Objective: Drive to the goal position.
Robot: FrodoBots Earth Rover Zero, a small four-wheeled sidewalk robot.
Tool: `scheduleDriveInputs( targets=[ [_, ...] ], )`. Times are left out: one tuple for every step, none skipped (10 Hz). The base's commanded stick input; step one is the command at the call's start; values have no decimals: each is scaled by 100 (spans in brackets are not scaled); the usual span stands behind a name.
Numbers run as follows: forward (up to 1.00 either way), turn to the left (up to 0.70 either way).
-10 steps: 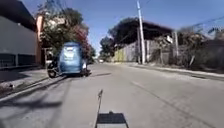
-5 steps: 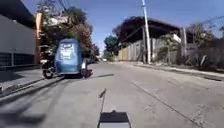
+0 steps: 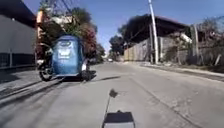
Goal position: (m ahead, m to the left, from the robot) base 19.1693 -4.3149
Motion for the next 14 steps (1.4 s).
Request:
scheduleDriveInputs(
  targets=[
    [100, 0],
    [100, 0],
    [100, 0],
    [100, 0],
    [100, 0],
    [100, 0],
    [100, 0],
    [100, 0],
    [100, 0],
    [100, 0],
    [100, 0],
    [100, 0],
    [100, 0],
    [100, 0]
  ],
)
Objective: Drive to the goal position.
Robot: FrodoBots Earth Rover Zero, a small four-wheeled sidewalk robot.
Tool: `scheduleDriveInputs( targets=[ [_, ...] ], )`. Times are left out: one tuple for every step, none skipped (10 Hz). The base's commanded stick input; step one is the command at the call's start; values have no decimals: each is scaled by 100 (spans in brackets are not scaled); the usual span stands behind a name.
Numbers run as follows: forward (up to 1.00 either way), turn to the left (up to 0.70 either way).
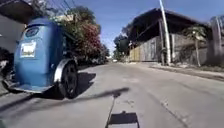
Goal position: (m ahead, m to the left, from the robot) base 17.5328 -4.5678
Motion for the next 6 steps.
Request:
scheduleDriveInputs(
  targets=[
    [100, 0],
    [100, 0],
    [100, 0],
    [100, 0],
    [100, 0],
    [100, 0]
  ],
)
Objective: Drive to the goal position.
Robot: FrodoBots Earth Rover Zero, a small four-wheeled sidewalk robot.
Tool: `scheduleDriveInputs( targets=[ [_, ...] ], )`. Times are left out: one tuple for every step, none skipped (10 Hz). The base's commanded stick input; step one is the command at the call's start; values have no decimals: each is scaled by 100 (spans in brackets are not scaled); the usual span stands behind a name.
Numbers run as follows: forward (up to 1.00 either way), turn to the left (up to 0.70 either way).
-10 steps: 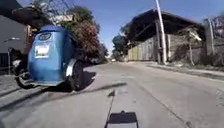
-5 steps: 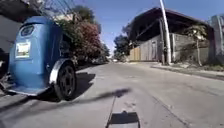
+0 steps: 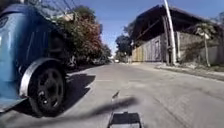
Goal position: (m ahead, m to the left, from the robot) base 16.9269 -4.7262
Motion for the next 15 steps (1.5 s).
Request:
scheduleDriveInputs(
  targets=[
    [100, 0],
    [100, 0],
    [100, 0],
    [100, 0],
    [100, 0],
    [100, 0],
    [100, 0],
    [100, 0],
    [100, 0],
    [100, 0],
    [100, 0],
    [100, 0],
    [100, 0],
    [100, 0],
    [100, 0]
  ],
)
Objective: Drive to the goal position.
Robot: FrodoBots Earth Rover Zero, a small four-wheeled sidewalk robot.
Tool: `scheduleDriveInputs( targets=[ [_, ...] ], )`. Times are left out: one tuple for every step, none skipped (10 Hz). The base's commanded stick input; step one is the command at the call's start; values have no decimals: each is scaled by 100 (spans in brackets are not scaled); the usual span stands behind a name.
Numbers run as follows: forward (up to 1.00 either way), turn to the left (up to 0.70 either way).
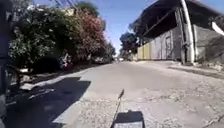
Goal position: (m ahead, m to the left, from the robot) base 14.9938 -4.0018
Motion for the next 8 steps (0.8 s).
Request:
scheduleDriveInputs(
  targets=[
    [100, 0],
    [100, 0],
    [100, 0],
    [100, 0],
    [100, 0],
    [100, 0],
    [100, 0],
    [100, 0]
  ],
)
